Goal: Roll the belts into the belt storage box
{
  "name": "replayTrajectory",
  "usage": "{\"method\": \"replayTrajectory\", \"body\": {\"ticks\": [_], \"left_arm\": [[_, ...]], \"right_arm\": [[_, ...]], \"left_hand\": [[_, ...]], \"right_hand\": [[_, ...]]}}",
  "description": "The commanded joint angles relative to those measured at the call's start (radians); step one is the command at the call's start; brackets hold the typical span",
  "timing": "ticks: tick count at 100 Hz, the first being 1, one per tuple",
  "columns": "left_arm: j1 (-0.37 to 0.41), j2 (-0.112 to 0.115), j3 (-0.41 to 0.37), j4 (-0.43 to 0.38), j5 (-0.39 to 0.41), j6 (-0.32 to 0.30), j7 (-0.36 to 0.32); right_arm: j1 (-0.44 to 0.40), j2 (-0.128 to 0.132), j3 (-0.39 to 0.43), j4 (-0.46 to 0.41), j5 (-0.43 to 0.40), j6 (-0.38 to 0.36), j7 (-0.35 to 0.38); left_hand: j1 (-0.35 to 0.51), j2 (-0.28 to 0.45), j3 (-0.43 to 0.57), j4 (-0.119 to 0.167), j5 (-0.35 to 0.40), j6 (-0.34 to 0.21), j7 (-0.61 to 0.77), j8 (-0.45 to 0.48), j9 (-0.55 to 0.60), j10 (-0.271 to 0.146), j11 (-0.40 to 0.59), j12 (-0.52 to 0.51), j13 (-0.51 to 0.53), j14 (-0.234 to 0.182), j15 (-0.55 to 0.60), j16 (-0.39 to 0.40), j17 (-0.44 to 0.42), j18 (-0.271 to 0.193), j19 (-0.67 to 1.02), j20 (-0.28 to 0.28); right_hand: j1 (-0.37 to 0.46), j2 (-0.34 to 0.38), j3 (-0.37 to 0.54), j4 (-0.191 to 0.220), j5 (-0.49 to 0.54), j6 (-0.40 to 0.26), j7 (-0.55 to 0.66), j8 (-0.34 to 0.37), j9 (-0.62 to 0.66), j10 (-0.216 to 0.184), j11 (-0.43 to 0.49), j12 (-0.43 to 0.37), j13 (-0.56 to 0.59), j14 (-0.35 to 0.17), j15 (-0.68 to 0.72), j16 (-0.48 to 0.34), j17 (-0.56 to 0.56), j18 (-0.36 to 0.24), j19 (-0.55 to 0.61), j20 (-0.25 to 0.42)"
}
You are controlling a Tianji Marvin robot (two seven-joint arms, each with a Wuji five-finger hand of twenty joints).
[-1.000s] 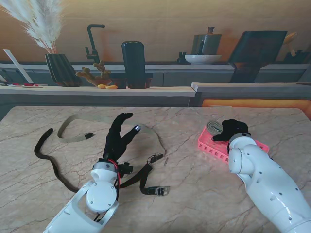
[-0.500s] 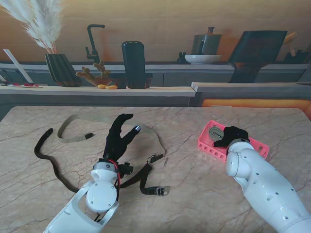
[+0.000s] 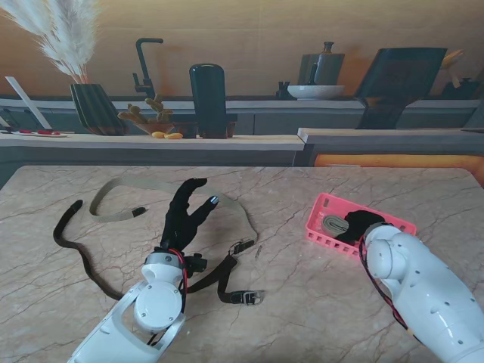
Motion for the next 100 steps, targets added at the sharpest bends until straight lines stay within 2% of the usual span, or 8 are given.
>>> {"method": "replayTrajectory", "body": {"ticks": [1, 8, 39, 53, 69, 85, 100], "left_arm": [[0.005, -0.006, 0.002, -0.007, -0.004, 0.005, -0.001], [0.003, -0.006, 0.003, -0.006, -0.005, 0.007, -0.001], [-0.002, -0.008, 0.005, -0.001, -0.015, 0.017, -0.004], [-0.002, -0.009, 0.004, -0.002, -0.017, 0.021, -0.002], [-0.003, -0.009, 0.003, -0.002, -0.018, 0.022, -0.001], [-0.002, -0.009, 0.002, -0.002, -0.020, 0.022, -0.002], [-0.002, -0.009, 0.001, -0.001, -0.021, 0.022, -0.002]], "right_arm": [[-0.020, 0.018, 0.003, 0.003, 0.000, -0.010, 0.015], [-0.025, 0.018, 0.010, 0.007, -0.005, -0.021, 0.003], [-0.019, -0.004, 0.002, 0.006, 0.014, -0.004, -0.122], [-0.006, -0.012, -0.015, 0.007, 0.041, 0.010, -0.146], [0.008, -0.025, -0.043, 0.007, 0.078, 0.051, -0.178], [0.028, -0.029, -0.074, 0.004, 0.091, 0.103, -0.171], [0.042, -0.023, -0.098, 0.001, 0.094, 0.146, -0.115]], "left_hand": [[-0.015, 0.032, -0.002, 0.028, 0.018, -0.003, -0.027, 0.014, 0.000, 0.003, 0.024, 0.006, 0.007, -0.001, 0.007, 0.005, -0.008, 0.001, 0.025, -0.017], [-0.016, 0.033, -0.002, 0.028, 0.020, -0.004, -0.026, 0.015, 0.001, 0.002, 0.025, 0.007, 0.008, 0.000, 0.007, 0.005, -0.008, 0.001, 0.028, -0.018], [-0.014, 0.037, -0.004, 0.028, 0.027, -0.001, -0.025, 0.018, 0.000, 0.003, 0.029, 0.007, 0.011, 0.001, 0.009, 0.005, -0.009, 0.001, 0.038, -0.022], [-0.013, 0.039, -0.005, 0.028, 0.029, -0.001, -0.025, 0.019, 0.000, 0.003, 0.030, 0.007, 0.012, 0.002, 0.010, 0.006, -0.008, -0.001, 0.044, -0.022], [-0.014, 0.042, -0.006, 0.028, 0.031, -0.001, -0.024, 0.020, 0.001, 0.003, 0.032, 0.007, 0.012, 0.002, 0.011, 0.006, -0.008, -0.002, 0.051, -0.024], [-0.013, 0.045, -0.007, 0.027, 0.035, 0.000, -0.023, 0.021, 0.002, 0.003, 0.034, 0.008, 0.015, 0.002, 0.012, 0.007, -0.008, -0.001, 0.057, -0.025], [-0.012, 0.049, -0.008, 0.027, 0.038, -0.001, -0.022, 0.022, 0.001, 0.003, 0.036, 0.008, 0.015, 0.002, 0.013, 0.007, -0.009, -0.001, 0.061, -0.026]], "right_hand": [[0.193, 0.236, 0.096, -0.001, 0.106, -0.365, 0.068, -0.004, -0.028, 0.025, -0.005, 0.012, -0.050, -0.065, -0.007, 0.023, -0.032, -0.061, -0.025, 0.044], [0.188, 0.241, 0.085, -0.001, 0.103, -0.377, 0.067, -0.001, -0.028, 0.022, -0.007, 0.013, -0.052, -0.066, -0.010, 0.023, -0.036, -0.063, -0.032, 0.045], [0.190, 0.237, 0.083, 0.010, 0.103, -0.354, 0.072, -0.010, 0.019, 0.022, 0.021, 0.018, -0.001, -0.063, 0.017, 0.024, 0.000, -0.052, -0.006, 0.062], [0.187, 0.224, 0.103, 0.016, 0.111, -0.326, 0.077, -0.020, 0.040, 0.020, 0.034, 0.019, 0.021, -0.062, 0.033, 0.022, 0.017, -0.048, 0.011, 0.065], [0.161, 0.196, 0.167, 0.015, 0.125, -0.281, 0.095, -0.041, 0.070, 0.031, 0.047, 0.010, 0.048, -0.048, 0.056, 0.007, 0.035, -0.034, 0.043, 0.058], [0.138, 0.207, 0.170, 0.021, 0.138, -0.243, 0.094, -0.043, 0.078, 0.044, 0.045, 0.005, 0.056, -0.031, 0.061, 0.003, 0.035, -0.022, 0.058, 0.058], [0.048, 0.255, 0.111, 0.055, 0.175, -0.179, -0.030, 0.018, 0.055, 0.069, 0.016, -0.020, 0.022, 0.000, 0.038, -0.020, -0.001, -0.004, 0.047, 0.033]]}}
